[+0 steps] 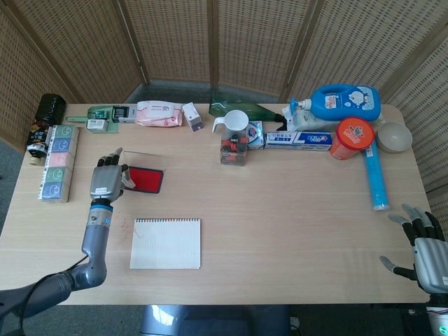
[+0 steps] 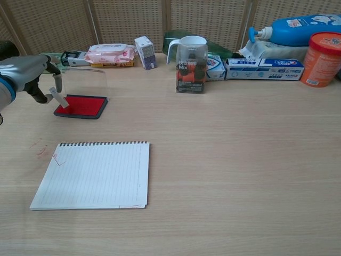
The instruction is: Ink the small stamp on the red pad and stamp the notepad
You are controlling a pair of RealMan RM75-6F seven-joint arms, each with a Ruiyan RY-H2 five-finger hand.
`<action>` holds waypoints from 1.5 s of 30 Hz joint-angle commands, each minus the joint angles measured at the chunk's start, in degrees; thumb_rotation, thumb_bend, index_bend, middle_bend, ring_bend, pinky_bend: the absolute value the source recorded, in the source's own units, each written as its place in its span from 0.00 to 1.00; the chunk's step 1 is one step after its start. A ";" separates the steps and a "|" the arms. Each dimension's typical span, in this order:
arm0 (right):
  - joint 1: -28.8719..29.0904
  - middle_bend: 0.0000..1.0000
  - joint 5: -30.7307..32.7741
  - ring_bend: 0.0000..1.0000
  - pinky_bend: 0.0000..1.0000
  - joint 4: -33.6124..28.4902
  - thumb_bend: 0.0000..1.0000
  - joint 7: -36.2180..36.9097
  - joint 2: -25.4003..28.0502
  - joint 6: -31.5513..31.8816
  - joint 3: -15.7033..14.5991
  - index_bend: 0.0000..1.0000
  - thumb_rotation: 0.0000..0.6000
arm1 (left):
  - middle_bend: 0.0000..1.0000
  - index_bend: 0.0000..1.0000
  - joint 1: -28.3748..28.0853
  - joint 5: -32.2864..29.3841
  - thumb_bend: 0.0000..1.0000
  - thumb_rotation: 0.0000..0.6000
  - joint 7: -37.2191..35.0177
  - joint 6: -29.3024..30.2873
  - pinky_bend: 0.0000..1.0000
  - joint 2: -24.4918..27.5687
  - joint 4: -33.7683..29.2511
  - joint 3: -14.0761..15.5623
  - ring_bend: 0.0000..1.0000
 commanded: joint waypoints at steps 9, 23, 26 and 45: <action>0.00 0.10 -0.03 0.04 0.00 -0.05 0.07 0.67 0.21 -0.12 -0.10 0.22 1.00 | 0.00 0.60 -0.88 -0.66 0.41 1.00 0.41 -0.75 0.11 -2.49 3.52 -0.13 0.11; -0.28 0.10 -0.61 0.04 0.00 -0.34 0.07 1.64 0.79 0.23 -0.41 0.21 1.00 | 0.00 0.60 -0.09 0.36 0.41 1.00 0.19 1.45 0.11 -0.49 -0.96 -0.78 0.11; -0.34 0.10 -1.06 0.04 0.00 -0.49 0.07 1.67 0.88 0.43 -0.54 0.21 1.00 | 0.00 0.60 0.95 1.29 0.41 1.00 0.63 2.82 0.11 2.55 -6.02 -0.42 0.11; -0.38 0.10 -2.26 0.04 0.00 -0.92 0.07 0.66 0.47 0.58 -1.16 0.21 1.00 | 0.00 0.60 6.42 12.79 0.41 1.00 0.78 4.11 0.11 22.03 -32.12 8.54 0.09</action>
